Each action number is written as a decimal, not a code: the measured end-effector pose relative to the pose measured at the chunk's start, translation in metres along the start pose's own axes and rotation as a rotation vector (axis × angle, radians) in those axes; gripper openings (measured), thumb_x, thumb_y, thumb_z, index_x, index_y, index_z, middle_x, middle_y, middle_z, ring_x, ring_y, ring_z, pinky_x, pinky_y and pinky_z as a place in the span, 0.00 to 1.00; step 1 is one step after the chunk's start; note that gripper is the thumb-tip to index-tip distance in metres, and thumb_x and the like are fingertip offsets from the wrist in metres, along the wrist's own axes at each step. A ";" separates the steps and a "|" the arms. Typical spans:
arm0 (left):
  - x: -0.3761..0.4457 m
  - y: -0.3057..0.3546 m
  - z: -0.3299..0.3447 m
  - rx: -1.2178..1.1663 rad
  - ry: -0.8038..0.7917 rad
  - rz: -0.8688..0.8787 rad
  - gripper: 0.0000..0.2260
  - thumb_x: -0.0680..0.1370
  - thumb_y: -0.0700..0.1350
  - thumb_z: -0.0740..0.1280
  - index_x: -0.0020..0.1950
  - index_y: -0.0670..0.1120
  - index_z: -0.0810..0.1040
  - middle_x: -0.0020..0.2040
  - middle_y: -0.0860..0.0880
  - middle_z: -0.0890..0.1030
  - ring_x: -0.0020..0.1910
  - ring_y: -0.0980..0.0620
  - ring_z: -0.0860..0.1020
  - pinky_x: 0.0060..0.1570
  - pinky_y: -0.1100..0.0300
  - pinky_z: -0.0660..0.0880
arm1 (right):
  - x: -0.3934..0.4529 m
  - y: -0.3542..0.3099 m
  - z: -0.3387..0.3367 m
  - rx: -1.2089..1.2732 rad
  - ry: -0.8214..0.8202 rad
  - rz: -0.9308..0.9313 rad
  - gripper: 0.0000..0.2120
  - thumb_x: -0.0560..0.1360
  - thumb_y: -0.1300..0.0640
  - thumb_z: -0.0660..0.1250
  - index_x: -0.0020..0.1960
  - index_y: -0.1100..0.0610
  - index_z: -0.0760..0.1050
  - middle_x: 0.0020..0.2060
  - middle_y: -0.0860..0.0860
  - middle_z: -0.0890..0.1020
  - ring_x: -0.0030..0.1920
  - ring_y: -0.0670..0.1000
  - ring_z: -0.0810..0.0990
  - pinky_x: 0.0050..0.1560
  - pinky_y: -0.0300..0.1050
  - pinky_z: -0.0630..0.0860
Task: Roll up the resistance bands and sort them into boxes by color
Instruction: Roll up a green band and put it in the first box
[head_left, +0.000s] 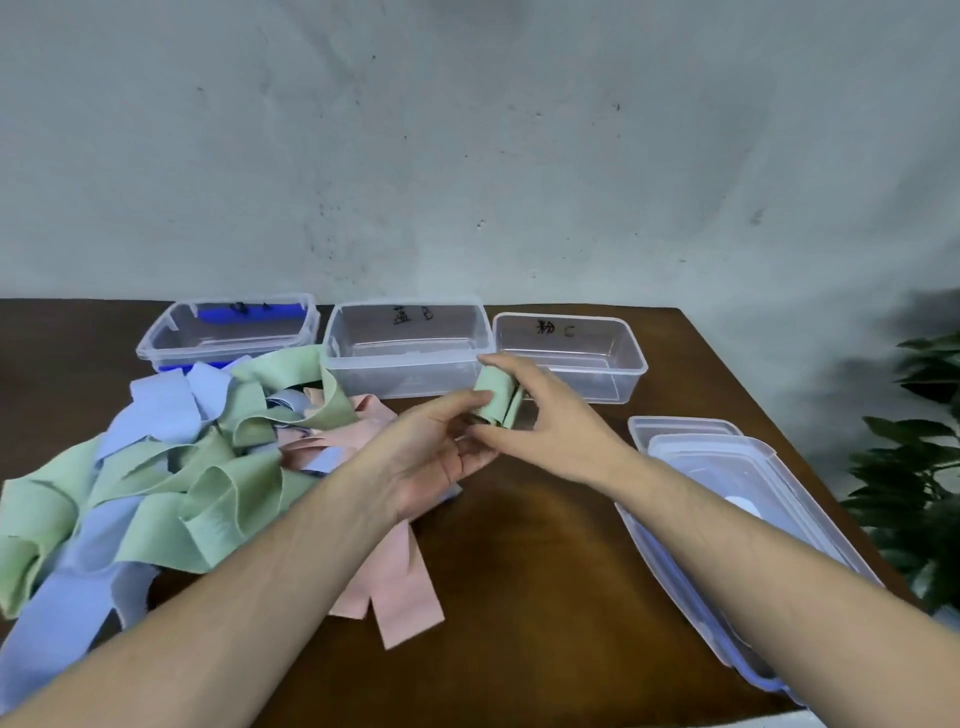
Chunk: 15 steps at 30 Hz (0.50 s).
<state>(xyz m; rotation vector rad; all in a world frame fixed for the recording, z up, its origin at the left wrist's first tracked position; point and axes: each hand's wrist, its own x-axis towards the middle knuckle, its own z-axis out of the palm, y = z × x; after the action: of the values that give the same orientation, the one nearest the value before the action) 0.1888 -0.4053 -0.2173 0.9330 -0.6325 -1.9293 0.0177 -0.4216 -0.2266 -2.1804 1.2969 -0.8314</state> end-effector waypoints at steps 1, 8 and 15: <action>0.004 0.010 -0.011 0.023 0.025 0.009 0.11 0.78 0.39 0.68 0.59 0.38 0.79 0.53 0.41 0.83 0.50 0.48 0.82 0.54 0.55 0.80 | 0.007 -0.003 0.005 -0.002 -0.009 0.001 0.33 0.72 0.42 0.73 0.73 0.37 0.63 0.66 0.44 0.74 0.62 0.41 0.72 0.62 0.38 0.71; 0.011 0.068 -0.075 0.159 0.071 0.171 0.15 0.76 0.34 0.69 0.63 0.39 0.77 0.55 0.41 0.83 0.50 0.49 0.83 0.47 0.60 0.81 | 0.059 -0.028 0.042 0.045 -0.017 0.009 0.20 0.80 0.49 0.65 0.71 0.44 0.69 0.64 0.40 0.76 0.63 0.34 0.72 0.57 0.26 0.68; 0.005 0.113 -0.119 0.779 0.199 0.353 0.15 0.74 0.39 0.75 0.58 0.50 0.80 0.41 0.48 0.80 0.32 0.50 0.71 0.28 0.59 0.69 | 0.109 -0.052 0.065 -0.005 -0.009 -0.082 0.24 0.76 0.56 0.72 0.69 0.47 0.69 0.59 0.44 0.78 0.60 0.37 0.74 0.59 0.28 0.66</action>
<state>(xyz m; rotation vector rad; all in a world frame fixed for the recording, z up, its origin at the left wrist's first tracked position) 0.3383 -0.4727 -0.2081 1.3483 -1.3705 -1.2465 0.1356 -0.4905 -0.2099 -2.2523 1.2130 -0.8490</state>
